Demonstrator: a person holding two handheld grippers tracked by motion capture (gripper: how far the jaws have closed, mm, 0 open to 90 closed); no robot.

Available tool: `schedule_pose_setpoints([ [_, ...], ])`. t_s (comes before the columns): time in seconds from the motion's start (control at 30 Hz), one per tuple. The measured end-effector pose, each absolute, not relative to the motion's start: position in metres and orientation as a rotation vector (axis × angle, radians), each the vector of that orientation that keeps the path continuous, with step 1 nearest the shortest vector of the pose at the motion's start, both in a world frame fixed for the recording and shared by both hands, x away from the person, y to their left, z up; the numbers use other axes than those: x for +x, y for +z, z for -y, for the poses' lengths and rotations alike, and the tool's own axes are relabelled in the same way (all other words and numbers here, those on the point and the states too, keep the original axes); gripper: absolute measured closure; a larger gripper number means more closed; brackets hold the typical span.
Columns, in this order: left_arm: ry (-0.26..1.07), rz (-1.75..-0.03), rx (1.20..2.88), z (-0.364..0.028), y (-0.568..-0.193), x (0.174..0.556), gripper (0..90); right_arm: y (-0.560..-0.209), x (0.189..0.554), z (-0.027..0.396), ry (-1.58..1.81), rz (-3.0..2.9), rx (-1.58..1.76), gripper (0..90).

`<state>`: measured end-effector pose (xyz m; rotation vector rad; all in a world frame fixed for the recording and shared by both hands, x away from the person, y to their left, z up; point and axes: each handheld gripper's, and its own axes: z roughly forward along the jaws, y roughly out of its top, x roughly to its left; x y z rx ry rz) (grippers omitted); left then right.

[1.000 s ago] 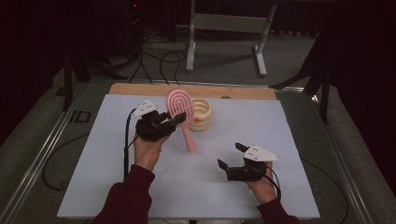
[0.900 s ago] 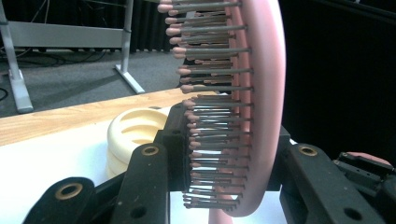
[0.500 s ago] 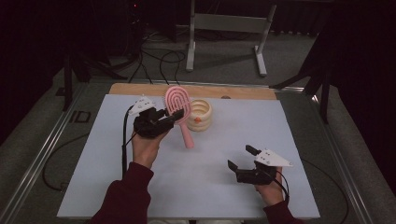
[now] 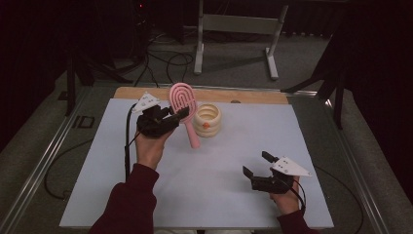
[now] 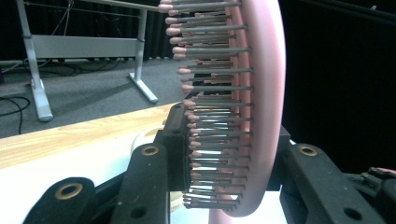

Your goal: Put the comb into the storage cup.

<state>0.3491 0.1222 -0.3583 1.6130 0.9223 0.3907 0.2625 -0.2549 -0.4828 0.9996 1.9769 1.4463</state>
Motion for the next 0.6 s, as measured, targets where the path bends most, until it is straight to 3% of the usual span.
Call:
schedule_pose_setpoints([
  [0.6, 0.398, -0.910, 1.600, -0.115, -0.346, 0.365, 64.8, -0.482, 0.262, 0.264, 1.470, -1.950, 1.016, 9.3],
])
